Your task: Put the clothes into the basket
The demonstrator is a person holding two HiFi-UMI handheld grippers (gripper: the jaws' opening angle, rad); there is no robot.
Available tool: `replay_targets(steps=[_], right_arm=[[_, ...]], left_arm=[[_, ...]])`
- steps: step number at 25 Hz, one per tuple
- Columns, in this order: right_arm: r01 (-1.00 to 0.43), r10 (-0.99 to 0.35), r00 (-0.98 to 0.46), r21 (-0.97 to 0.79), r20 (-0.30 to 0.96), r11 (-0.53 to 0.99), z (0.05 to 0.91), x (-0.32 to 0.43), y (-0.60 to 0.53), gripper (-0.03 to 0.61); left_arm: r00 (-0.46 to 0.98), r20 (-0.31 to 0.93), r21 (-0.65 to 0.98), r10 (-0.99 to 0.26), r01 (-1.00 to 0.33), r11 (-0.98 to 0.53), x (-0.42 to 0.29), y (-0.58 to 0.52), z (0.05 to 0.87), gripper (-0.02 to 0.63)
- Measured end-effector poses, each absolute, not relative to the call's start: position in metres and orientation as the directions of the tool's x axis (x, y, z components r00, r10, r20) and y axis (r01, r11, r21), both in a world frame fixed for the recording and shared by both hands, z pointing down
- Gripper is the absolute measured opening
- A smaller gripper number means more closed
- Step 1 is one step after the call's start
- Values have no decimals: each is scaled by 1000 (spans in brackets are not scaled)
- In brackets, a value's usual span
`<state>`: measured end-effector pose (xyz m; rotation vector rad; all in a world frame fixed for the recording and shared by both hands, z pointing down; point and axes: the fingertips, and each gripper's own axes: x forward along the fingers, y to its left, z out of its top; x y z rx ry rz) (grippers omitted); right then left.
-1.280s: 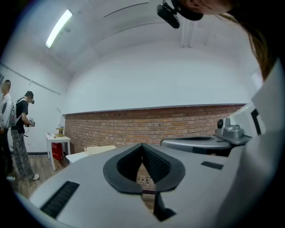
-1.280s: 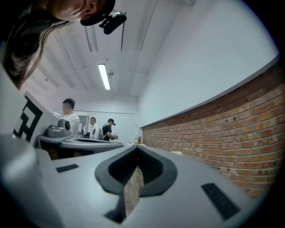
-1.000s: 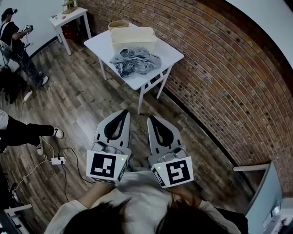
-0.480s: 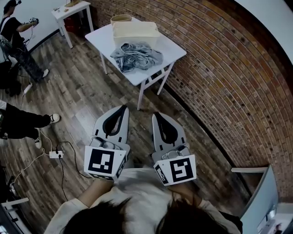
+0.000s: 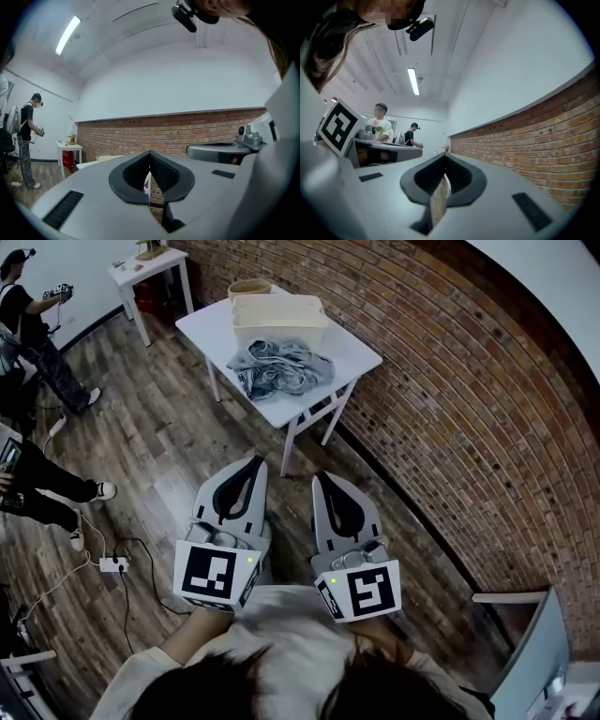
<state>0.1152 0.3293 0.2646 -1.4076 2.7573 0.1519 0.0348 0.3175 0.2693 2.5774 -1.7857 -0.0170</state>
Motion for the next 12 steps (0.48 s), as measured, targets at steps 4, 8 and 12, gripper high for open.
replay_targets(steps=[4,8,12], right_arm=[[-818,-812,-575,77,-97,570,263,116,317,6],[-822,-814,-570,90,-110,563,263,111,298,6],[-831,-824,-556,95,-110,548,263,108,271,6]], left_arm=[[358,-11,12,-934,-934,-358,33,306,271,8],[367,-18,4,-930,-930,-367,29,286,274,8],[375,-11,10,-927,-927,-375,23,258,277,8]])
